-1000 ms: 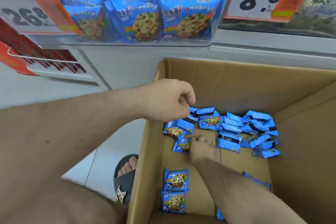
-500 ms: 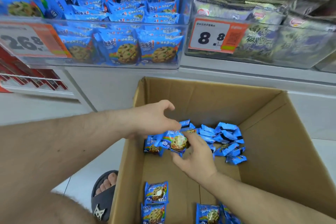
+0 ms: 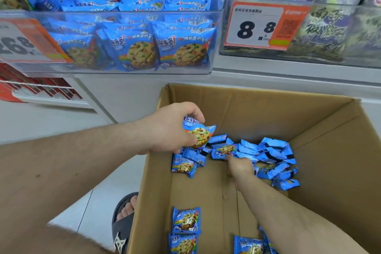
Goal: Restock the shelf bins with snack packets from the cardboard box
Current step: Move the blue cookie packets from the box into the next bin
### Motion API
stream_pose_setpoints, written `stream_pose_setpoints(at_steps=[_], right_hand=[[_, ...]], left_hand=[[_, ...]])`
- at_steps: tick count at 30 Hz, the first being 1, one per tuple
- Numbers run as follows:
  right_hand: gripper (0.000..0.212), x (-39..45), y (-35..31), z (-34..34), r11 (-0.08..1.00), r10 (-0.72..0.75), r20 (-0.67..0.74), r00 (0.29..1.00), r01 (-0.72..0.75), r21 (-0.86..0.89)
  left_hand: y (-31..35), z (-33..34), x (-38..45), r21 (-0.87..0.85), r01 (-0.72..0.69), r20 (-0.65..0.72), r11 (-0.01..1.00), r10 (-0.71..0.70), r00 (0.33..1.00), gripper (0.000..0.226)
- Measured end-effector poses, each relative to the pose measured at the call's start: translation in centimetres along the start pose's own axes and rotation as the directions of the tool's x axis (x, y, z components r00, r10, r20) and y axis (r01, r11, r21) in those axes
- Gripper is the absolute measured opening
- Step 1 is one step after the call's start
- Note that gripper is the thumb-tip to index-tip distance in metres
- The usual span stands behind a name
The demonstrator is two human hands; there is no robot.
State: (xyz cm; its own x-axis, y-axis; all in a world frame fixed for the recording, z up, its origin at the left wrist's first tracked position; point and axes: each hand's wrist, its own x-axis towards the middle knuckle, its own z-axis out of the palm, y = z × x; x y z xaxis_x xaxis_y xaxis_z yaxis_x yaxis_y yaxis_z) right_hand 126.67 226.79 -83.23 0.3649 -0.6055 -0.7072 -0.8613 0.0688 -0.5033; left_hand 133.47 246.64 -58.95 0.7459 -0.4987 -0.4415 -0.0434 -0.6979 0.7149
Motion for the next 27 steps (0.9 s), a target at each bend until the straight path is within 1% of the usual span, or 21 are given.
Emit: stream_pose_setpoints(at_steps=[1, 2, 3, 4, 5, 7, 9, 11, 13, 15, 18, 20, 22, 25, 27], right_hand=[[0.049, 0.3, -0.2, 0.5, 0.981, 0.118, 0.062, 0.991, -0.126, 0.147], [0.051, 0.4, -0.6, 1.1, 0.935, 0.187, 0.148, 0.971, -0.222, 0.278], [0.048, 0.6, -1.1, 1.5, 0.874, 0.221, 0.224, 0.949, -0.295, 0.385], [0.043, 1.0, -1.5, 1.9, 0.819, 0.233, 0.26, 0.937, -0.333, 0.467], [0.039, 1.3, -1.6, 2.1, 0.78, 0.235, 0.261, 0.936, -0.342, 0.524], [0.032, 1.7, -1.6, 2.3, 0.773, 0.229, 0.248, 0.941, -0.331, 0.542], [0.025, 1.0, -1.1, 1.7, 0.812, 0.21, 0.225, 0.951, -0.298, 0.501], [0.02, -0.1, -0.4, 0.4, 0.879, 0.164, 0.174, 0.971, -0.224, 0.42], [0.018, -1.5, 0.3, -1.3, 0.922, 0.09, 0.142, 0.986, -0.136, 0.362], [0.015, -3.3, 0.3, -3.3, 0.93, 0.028, 0.147, 0.989, -0.08, 0.358], [0.017, -6.0, -0.9, -6.3, 0.922, -0.05, 0.165, 0.985, -0.018, 0.387], [0.019, -8.2, -2.5, -7.9, 0.888, -0.119, 0.2, 0.972, 0.014, 0.46], [0.022, -10.9, -4.3, -9.2, 0.815, -0.216, 0.254, 0.943, 0.031, 0.578], [0.023, -15.8, -6.9, -10.6, 0.694, -0.386, 0.313, 0.868, 0.05, 0.718], [0.024, -19.2, -8.1, -11.1, 0.649, -0.493, 0.326, 0.806, 0.092, 0.755]], left_hand=[[0.0, 0.0, 0.1, 0.002, 0.002, 0.007, 1.0, -0.002, 1.0, 0.03], [-0.1, 0.0, 0.2, 0.004, 0.005, 0.011, 1.0, -0.006, 1.0, 0.03], [-0.1, 0.0, 0.2, 0.008, 0.01, 0.013, 1.0, -0.01, 1.0, 0.03], [-0.1, 0.0, 0.2, 0.01, 0.013, 0.013, 1.0, -0.013, 1.0, 0.029], [-0.1, 0.1, 0.2, 0.008, 0.016, 0.013, 1.0, -0.016, 1.0, 0.029], [-0.1, 0.1, 0.2, -0.01, 0.018, 0.004, 1.0, -0.018, 1.0, 0.028], [0.0, 0.1, 0.0, -0.031, 0.021, -0.02, 0.999, -0.021, 1.0, 0.029], [0.2, 0.1, -0.2, -0.067, 0.013, -0.031, 0.998, -0.016, 0.999, 0.032], [0.6, 0.1, -0.5, -0.087, -0.005, -0.022, 0.996, 0.003, 1.0, 0.038], [0.9, -0.1, -0.9, -0.104, -0.026, -0.022, 0.994, 0.024, 0.999, 0.043], [1.5, -0.6, -1.7, -0.134, -0.038, -0.022, 0.99, 0.035, 0.999, 0.046], [1.8, -1.0, -2.5, -0.154, -0.043, -0.014, 0.987, 0.041, 0.999, 0.047], [2.1, -1.5, -3.4, -0.188, -0.05, -0.024, 0.981, 0.046, 0.999, 0.048], [2.7, -2.3, -4.8, -0.253, -0.07, -0.047, 0.965, 0.059, 0.997, 0.05], [3.0, -2.5, -5.5, -0.296, -0.085, -0.041, 0.951, 0.076, 0.996, 0.054]])
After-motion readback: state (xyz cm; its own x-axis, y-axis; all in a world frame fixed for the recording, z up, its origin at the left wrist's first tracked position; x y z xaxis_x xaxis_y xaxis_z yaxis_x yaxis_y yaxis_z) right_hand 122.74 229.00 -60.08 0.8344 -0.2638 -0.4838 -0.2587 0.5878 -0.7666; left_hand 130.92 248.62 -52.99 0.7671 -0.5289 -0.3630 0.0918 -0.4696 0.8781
